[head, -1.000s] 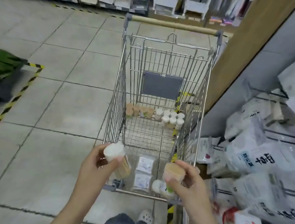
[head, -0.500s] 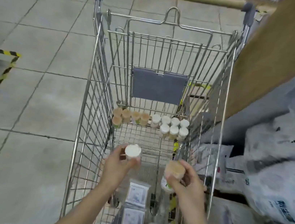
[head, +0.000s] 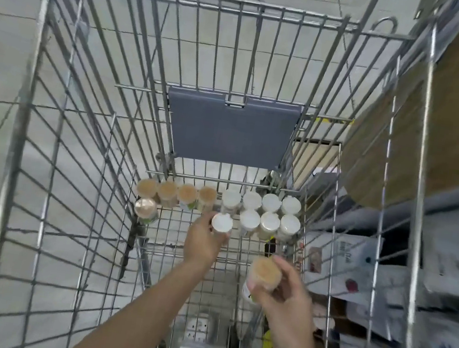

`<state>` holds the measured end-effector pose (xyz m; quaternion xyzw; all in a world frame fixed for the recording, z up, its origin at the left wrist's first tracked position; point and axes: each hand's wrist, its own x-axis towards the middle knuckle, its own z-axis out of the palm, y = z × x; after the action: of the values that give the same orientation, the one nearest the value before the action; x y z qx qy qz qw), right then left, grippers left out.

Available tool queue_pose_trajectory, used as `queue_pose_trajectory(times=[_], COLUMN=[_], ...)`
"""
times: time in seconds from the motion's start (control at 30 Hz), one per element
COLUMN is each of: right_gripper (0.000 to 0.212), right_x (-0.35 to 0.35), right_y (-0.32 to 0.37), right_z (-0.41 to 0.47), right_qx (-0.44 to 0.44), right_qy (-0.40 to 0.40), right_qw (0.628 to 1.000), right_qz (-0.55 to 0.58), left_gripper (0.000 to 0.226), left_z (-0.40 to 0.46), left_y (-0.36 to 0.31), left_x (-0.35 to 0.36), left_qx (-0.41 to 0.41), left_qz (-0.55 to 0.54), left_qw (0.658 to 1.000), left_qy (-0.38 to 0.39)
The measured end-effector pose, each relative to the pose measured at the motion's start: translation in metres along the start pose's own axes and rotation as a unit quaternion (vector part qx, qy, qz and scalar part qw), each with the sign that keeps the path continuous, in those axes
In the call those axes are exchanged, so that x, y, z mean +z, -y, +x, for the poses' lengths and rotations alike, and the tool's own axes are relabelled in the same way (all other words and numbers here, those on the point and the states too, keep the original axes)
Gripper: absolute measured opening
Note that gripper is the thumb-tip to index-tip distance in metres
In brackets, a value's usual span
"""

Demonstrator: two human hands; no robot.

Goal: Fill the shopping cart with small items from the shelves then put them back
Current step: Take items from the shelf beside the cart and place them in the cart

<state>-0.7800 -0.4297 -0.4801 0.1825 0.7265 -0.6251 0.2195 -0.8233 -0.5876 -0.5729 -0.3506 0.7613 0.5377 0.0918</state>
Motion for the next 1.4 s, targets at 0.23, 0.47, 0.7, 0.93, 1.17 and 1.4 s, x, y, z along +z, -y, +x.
queue_pose_trajectory(times=[0.23, 0.47, 0.7, 0.93, 1.17, 1.4], right_gripper=[0.056, 0.049, 0.045, 0.046, 0.040, 0.051], right_x=[0.000, 0.012, 0.075, 0.145, 0.204, 0.232], right_y=[-0.022, -0.021, -0.013, -0.042, -0.051, -0.060], right_z=[0.021, 0.035, 0.051, 0.080, 0.119, 0.125], right_qx=[0.026, 0.010, 0.008, -0.040, -0.103, -0.095], right_qy=[-0.015, 0.001, 0.065, 0.084, 0.101, 0.043], right_qw=[0.999, 1.000, 0.996, 0.979, 0.960, 0.961], right_qz=[0.016, -0.029, -0.055, -0.184, -0.241, -0.256], left_gripper=[0.039, 0.052, 0.040, 0.054, 0.077, 0.074], left_z=[0.027, 0.022, -0.013, -0.045, -0.054, -0.055], left_y=[0.007, 0.011, 0.045, 0.116, 0.149, 0.156], left_x=[0.029, 0.013, -0.072, -0.093, -0.081, -0.080], left_qx=[0.010, 0.006, -0.028, -0.058, -0.030, -0.018], left_qz=[0.001, -0.028, 0.078, 0.369, 0.381, 0.378], left_qw=[1.000, 0.999, 0.996, 0.927, 0.920, 0.923], left_qy=[0.009, 0.019, 0.026, 0.043, 0.083, 0.073])
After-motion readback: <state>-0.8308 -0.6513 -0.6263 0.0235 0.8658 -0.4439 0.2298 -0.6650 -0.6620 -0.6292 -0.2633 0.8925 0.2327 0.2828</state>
